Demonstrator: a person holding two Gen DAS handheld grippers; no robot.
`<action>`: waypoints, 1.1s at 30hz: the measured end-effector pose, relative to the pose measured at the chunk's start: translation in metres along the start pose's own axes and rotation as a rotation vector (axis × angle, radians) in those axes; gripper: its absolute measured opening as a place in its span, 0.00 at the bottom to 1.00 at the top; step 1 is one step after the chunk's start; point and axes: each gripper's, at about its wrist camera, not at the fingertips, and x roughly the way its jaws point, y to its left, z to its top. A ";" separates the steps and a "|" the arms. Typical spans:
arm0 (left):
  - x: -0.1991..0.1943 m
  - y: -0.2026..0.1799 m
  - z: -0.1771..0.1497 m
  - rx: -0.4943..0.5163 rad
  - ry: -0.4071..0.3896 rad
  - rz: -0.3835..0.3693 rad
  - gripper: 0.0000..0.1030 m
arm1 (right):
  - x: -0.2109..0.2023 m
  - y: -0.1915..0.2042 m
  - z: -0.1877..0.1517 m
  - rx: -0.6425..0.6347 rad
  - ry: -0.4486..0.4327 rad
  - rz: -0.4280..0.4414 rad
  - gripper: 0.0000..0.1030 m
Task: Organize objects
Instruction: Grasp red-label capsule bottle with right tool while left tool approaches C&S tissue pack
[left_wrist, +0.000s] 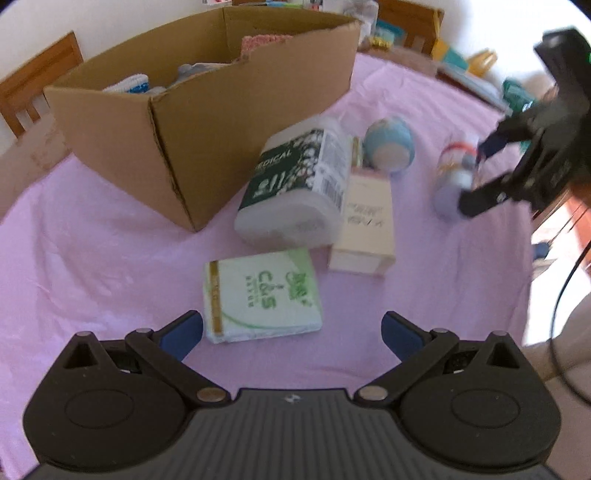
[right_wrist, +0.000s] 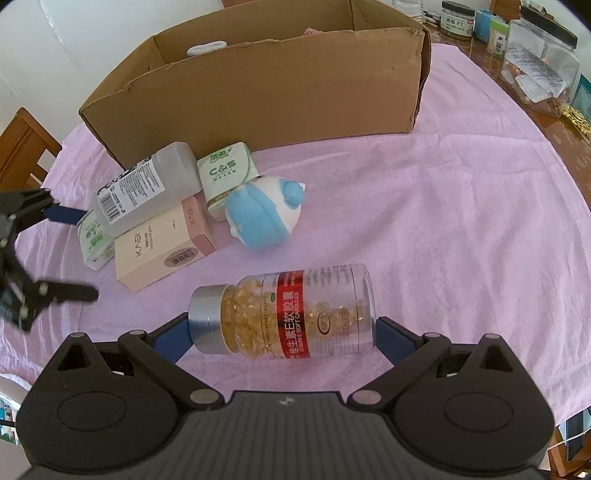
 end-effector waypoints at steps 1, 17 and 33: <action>0.003 0.001 0.000 -0.003 0.014 0.032 0.99 | 0.000 0.001 0.000 -0.005 0.001 -0.002 1.00; 0.003 0.002 -0.006 -0.239 -0.027 0.136 1.00 | -0.001 0.002 -0.007 -0.041 -0.003 -0.010 1.00; 0.008 -0.002 -0.002 -0.265 -0.053 0.158 1.00 | 0.002 0.008 -0.008 -0.082 -0.007 -0.034 1.00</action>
